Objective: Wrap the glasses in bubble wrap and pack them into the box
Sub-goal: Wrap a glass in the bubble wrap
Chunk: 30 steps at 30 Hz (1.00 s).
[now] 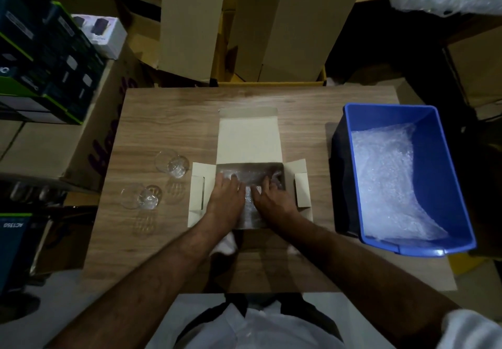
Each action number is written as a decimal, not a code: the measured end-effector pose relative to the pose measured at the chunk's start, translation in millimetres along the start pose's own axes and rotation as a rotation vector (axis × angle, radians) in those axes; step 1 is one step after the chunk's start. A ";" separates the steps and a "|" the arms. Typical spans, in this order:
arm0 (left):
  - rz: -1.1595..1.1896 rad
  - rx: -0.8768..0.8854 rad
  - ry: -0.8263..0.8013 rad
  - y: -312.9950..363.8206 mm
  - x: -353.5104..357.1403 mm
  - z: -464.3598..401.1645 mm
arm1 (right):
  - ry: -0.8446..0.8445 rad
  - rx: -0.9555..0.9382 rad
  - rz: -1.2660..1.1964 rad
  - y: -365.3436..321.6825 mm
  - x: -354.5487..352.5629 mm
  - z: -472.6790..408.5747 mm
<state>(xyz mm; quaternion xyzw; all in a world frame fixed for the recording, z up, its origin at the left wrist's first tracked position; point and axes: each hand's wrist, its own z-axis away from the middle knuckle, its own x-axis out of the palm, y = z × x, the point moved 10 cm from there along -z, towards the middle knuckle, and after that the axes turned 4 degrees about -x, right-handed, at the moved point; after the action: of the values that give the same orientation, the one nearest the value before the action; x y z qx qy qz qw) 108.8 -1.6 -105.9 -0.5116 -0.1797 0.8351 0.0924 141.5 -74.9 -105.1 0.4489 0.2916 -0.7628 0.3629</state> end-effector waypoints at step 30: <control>0.564 -0.041 0.258 -24.4 -36.5 48.4 | 0.410 -0.098 -0.159 25.5 -59.2 65.8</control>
<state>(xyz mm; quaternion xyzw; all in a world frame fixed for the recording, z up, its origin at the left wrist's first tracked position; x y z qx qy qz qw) 81.8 -1.5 -46.4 -0.6450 -0.0341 0.7520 -0.1314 150.9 -122.8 -26.9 0.5520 0.4302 -0.6668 0.2562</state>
